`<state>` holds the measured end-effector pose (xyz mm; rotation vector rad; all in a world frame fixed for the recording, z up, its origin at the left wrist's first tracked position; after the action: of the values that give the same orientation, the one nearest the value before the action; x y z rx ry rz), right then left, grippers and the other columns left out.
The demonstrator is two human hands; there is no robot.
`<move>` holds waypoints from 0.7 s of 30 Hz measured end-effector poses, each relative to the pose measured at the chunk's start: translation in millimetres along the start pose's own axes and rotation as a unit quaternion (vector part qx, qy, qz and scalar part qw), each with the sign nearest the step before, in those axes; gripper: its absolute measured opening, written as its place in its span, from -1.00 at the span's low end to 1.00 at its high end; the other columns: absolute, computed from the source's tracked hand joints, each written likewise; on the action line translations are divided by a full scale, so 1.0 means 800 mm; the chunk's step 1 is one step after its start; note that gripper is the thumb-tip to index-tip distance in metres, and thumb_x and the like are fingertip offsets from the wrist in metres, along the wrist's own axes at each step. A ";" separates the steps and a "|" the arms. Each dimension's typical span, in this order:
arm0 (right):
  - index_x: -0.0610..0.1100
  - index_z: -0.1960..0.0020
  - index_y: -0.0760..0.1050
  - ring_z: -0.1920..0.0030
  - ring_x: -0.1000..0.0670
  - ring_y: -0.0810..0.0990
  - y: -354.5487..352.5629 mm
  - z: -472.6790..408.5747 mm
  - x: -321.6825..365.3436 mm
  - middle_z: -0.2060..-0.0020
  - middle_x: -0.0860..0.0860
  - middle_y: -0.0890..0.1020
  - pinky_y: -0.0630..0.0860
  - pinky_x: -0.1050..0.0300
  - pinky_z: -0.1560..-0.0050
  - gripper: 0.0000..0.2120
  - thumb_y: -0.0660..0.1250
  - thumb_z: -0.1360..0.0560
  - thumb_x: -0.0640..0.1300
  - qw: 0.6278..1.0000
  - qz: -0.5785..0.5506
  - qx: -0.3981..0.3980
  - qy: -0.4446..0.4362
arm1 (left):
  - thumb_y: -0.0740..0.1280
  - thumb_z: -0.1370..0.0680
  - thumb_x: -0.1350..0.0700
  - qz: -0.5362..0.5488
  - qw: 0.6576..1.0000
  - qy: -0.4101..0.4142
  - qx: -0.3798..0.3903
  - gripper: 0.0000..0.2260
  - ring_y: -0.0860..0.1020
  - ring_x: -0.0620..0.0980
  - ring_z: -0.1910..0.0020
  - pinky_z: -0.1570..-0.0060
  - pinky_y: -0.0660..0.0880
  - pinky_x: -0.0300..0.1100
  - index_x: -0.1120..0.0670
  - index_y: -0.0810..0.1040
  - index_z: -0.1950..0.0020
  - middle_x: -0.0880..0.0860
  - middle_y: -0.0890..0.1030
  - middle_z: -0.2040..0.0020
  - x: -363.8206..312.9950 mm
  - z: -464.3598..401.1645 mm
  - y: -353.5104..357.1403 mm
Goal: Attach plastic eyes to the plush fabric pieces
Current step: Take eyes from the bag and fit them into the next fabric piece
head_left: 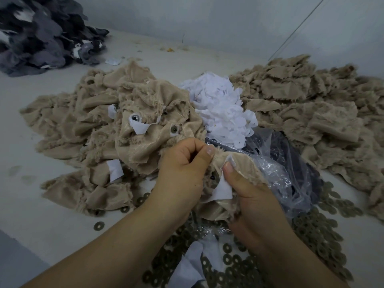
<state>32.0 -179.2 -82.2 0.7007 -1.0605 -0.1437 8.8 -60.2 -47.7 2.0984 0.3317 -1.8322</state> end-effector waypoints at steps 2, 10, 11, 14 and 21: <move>-0.30 -0.19 0.62 -0.02 -0.27 0.70 -0.002 0.000 0.002 -0.09 -0.29 0.68 0.65 -0.12 0.01 -0.58 0.40 -0.46 -0.03 1.000 0.011 0.000 -0.007 | 0.29 -0.62 0.19 -0.006 1.000 0.004 0.005 -0.77 0.39 -0.08 0.47 0.47 0.40 -0.22 0.16 0.51 0.24 0.01 0.46 0.45 -0.001 0.000 0.000; -0.24 -0.30 0.56 -0.14 -0.32 0.65 0.000 0.002 -0.005 -0.16 -0.30 0.65 0.56 -0.24 -0.17 -0.47 0.43 -0.40 -0.01 1.000 -0.001 0.011 0.021 | 0.31 -0.60 0.18 -0.038 0.999 0.007 0.012 -0.81 0.50 -0.02 0.37 0.37 0.50 -0.16 0.24 0.55 0.18 0.27 0.58 0.30 0.004 0.003 -0.001; -0.25 -0.28 0.57 -0.09 -0.32 0.67 0.000 0.002 -0.005 -0.13 -0.31 0.66 0.60 -0.22 -0.10 -0.45 0.44 -0.37 0.00 0.999 -0.002 0.015 0.032 | 0.32 -0.60 0.18 -0.049 0.999 0.008 0.013 -0.80 0.50 -0.05 0.39 0.40 0.49 -0.20 0.22 0.55 0.20 0.21 0.57 0.34 0.004 0.003 -0.001; -0.29 -0.23 0.61 -0.16 -0.38 0.61 -0.003 0.004 -0.005 -0.13 -0.37 0.63 0.58 -0.28 -0.15 -0.46 0.45 -0.35 0.01 0.998 -0.004 0.017 0.064 | 0.34 -0.58 0.19 -0.084 0.996 0.020 0.013 -0.80 0.48 -0.10 0.40 0.39 0.46 -0.21 0.17 0.54 0.25 0.04 0.55 0.39 0.004 0.003 -0.002; -0.32 -0.28 0.55 0.15 -0.17 0.67 -0.001 0.002 -0.003 0.04 -0.26 0.67 0.56 -0.04 0.04 -0.50 0.42 -0.44 -0.05 0.999 -0.020 0.019 0.028 | 0.38 -0.51 0.16 -0.134 0.980 0.146 0.000 -0.94 0.55 -0.09 0.18 0.16 0.53 -0.23 0.02 0.63 0.09 -0.01 0.57 0.17 -0.021 0.012 -0.004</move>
<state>29.3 -179.4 -84.1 0.7557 -0.9983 -0.1373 -3.7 -60.8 -32.8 2.4232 0.7200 -1.6527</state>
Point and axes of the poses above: each hand's wrist, its own z-axis away from the middle knuckle, its own y-axis out of the palm, x = y × z, the point moved 4 cm from there along -z, towards the middle knuckle
